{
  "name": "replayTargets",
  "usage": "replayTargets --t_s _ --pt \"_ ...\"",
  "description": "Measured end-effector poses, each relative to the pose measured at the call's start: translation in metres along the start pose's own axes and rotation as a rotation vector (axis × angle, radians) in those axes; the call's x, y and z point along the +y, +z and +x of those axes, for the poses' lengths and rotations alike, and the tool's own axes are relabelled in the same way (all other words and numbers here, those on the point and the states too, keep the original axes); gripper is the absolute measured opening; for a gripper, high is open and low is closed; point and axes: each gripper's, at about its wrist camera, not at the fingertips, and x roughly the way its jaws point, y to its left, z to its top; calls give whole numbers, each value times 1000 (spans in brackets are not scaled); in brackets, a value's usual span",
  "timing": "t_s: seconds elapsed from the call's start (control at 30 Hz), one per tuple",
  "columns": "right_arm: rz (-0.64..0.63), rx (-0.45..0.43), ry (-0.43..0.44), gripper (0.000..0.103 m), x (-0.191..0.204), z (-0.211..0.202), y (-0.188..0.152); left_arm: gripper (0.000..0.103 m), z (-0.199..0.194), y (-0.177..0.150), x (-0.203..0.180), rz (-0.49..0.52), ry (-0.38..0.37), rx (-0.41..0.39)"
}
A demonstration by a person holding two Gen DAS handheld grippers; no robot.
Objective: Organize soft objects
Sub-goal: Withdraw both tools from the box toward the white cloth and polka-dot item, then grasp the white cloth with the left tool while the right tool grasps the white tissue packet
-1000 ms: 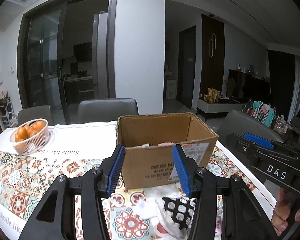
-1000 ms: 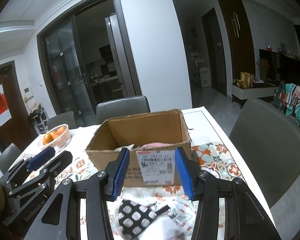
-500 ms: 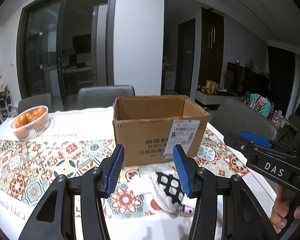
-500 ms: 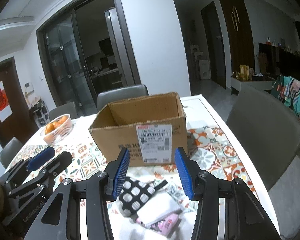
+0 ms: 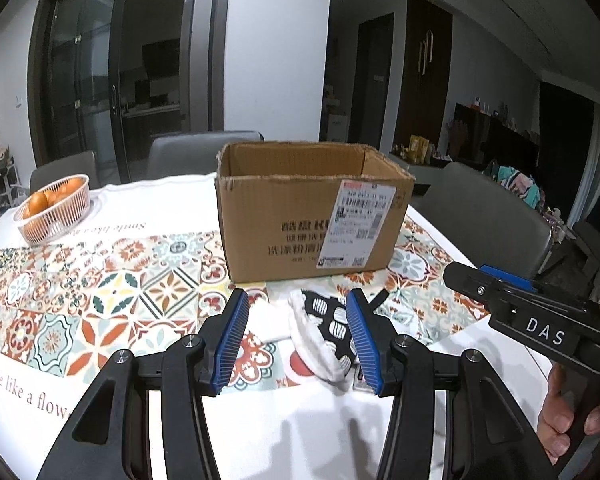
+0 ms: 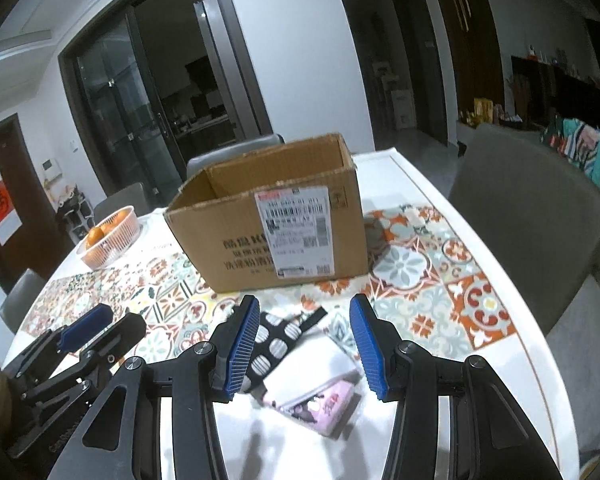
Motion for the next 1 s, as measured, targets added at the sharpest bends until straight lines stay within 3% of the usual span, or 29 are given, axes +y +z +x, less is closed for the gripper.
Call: replayTargets --t_s 1.0 --pt "163 184 30 49 -37 61 -45 50 57 -26 -6 -1 -34 128"
